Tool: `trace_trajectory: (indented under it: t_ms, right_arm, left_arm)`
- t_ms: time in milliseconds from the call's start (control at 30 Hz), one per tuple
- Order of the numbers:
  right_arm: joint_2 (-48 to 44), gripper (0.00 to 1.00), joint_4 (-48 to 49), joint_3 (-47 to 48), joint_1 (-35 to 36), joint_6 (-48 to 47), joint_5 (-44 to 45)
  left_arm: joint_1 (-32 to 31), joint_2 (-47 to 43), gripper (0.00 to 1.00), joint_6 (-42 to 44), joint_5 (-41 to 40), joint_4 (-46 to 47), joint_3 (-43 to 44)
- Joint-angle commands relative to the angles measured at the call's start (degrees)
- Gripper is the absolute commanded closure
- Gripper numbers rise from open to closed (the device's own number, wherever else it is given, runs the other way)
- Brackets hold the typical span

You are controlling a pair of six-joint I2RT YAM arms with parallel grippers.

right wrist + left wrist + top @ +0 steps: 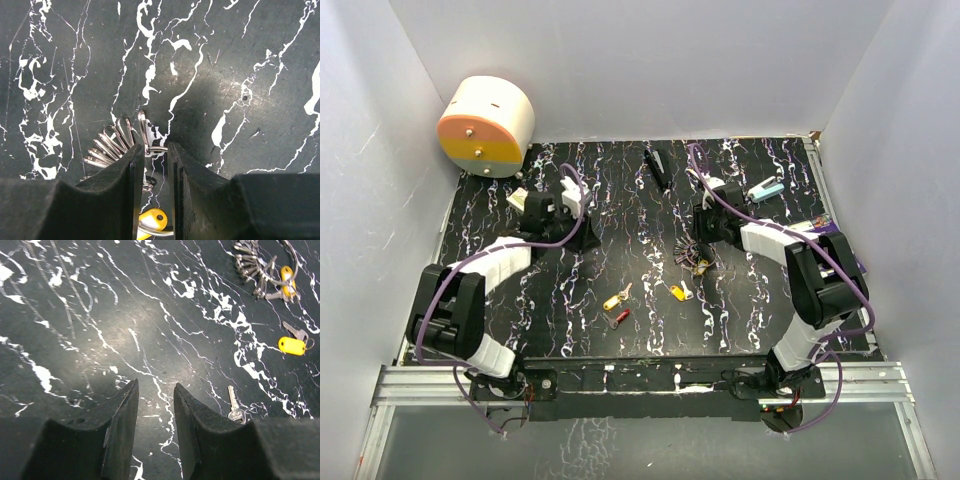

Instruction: Put the keys on the keyring

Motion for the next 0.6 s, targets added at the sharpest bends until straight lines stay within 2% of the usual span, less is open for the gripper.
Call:
trace_trajectory:
  t_ms: [0,567]
  right_arm:
    - [0.4,0.7,4.9,2.7,0.8,-1.7,0.2]
    - [7.1,0.72,4.4,8.0,3.1,-3.2,4.8]
  left_arm:
    - [-3.0,-0.2,0.67,1.5,-0.3,1.3,-2.1]
    - [-5.0,1.0,0.67,0.0,-0.6,3.4,-2.7]
